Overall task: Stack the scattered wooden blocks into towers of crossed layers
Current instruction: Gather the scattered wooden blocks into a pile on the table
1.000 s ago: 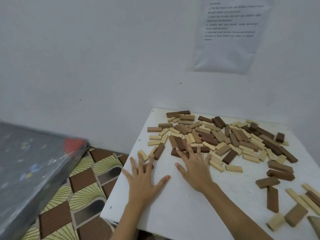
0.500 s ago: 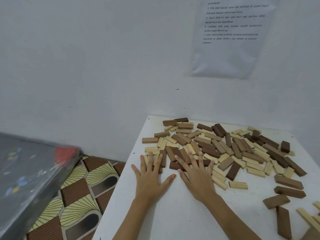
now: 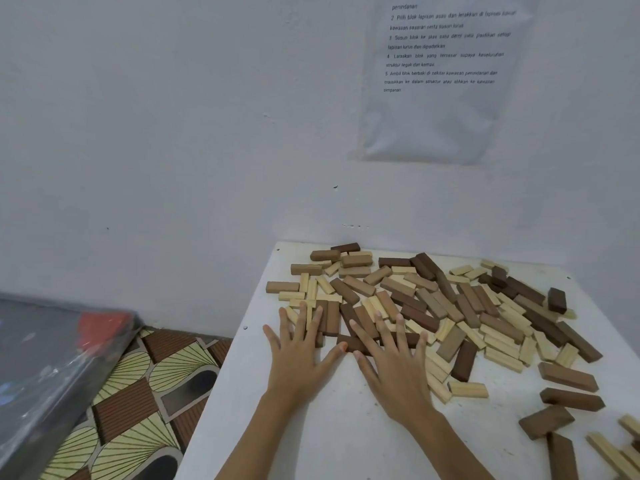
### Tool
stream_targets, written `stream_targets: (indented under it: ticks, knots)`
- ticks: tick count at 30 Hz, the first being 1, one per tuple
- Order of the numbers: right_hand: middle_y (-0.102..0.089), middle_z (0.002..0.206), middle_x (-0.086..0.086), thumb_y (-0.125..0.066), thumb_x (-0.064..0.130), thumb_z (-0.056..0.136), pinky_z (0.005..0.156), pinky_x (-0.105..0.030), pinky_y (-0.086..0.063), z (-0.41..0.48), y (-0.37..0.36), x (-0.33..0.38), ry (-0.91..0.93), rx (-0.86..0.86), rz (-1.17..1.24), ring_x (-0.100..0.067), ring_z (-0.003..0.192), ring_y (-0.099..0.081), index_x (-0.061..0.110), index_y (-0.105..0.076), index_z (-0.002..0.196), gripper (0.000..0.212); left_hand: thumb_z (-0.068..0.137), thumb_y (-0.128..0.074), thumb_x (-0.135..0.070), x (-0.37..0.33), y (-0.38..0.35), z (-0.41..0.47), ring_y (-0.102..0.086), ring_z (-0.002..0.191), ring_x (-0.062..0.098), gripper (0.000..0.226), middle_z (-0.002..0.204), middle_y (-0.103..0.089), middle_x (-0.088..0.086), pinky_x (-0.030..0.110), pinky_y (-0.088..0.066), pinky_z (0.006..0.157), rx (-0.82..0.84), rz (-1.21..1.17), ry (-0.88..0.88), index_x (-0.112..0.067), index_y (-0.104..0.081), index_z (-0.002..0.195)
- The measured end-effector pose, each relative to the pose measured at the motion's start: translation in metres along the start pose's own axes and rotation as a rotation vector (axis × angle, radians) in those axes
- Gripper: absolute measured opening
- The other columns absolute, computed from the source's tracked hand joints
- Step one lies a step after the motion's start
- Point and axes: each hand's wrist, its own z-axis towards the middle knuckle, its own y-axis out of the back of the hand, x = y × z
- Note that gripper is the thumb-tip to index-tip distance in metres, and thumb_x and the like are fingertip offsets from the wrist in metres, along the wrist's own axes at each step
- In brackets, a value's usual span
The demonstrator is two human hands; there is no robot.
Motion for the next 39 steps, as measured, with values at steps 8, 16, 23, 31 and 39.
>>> stream_targets:
  ticks: [8,16,23,31,39]
  knots:
    - [0.006,0.162,0.006,0.008,0.072,0.078,0.113,-0.052,0.016,0.002,0.005,-0.011,0.033,-0.082,0.186,-0.024,0.148,0.015,0.052,0.005,0.146,0.071,0.054,0.036,-0.082,-0.013,0.001,0.011,0.03,0.142,0.032,0.099,0.151,0.036,-0.004,0.069,0.013,0.107,0.001,0.134,-0.028,-0.042,0.022,0.143]
    - [-0.003,0.163,0.002,-0.014,0.065,0.093,0.116,-0.048,0.013,-0.036,0.039,-0.052,-0.072,-0.158,0.328,-0.017,0.149,0.008,0.046,-0.007,0.15,0.06,0.069,0.018,-0.083,-0.072,-0.002,-0.017,0.029,0.142,0.016,0.099,0.162,0.011,0.002,0.042,0.025,0.11,-0.071,-0.082,-0.166,-0.036,-0.003,0.153]
    - [-0.011,0.162,0.003,-0.027,0.051,0.101,0.116,-0.049,0.012,-0.099,0.048,-0.115,-0.227,-0.203,0.31,-0.018,0.15,0.002,0.04,-0.02,0.15,0.051,0.077,0.001,-0.078,-0.125,-0.024,-0.055,0.025,0.145,0.019,0.087,0.162,0.011,0.001,0.038,0.025,0.11,0.015,-0.11,-0.312,-0.036,-0.003,0.153]
    - [-0.017,0.16,0.006,-0.009,0.063,0.087,0.116,-0.055,0.004,-0.186,0.041,-0.183,-0.424,-0.3,0.325,-0.019,0.15,-0.006,0.042,-0.025,0.146,0.065,0.077,-0.006,-0.082,-0.186,-0.061,-0.106,0.026,0.144,0.022,0.089,0.162,0.011,0.001,0.04,0.024,0.111,0.094,-0.081,-0.538,-0.036,0.0,0.153]
    - [-0.035,0.151,-0.02,-0.002,0.05,0.101,0.094,-0.075,-0.029,-0.219,0.014,-0.215,-0.538,-0.103,0.09,-0.048,0.134,-0.036,0.013,-0.037,0.146,0.067,0.083,-0.02,-0.085,-0.235,-0.109,-0.135,-0.003,0.145,0.045,0.095,0.16,-0.01,0.015,0.06,0.009,0.109,0.147,0.025,-0.731,-0.022,-0.018,0.155]
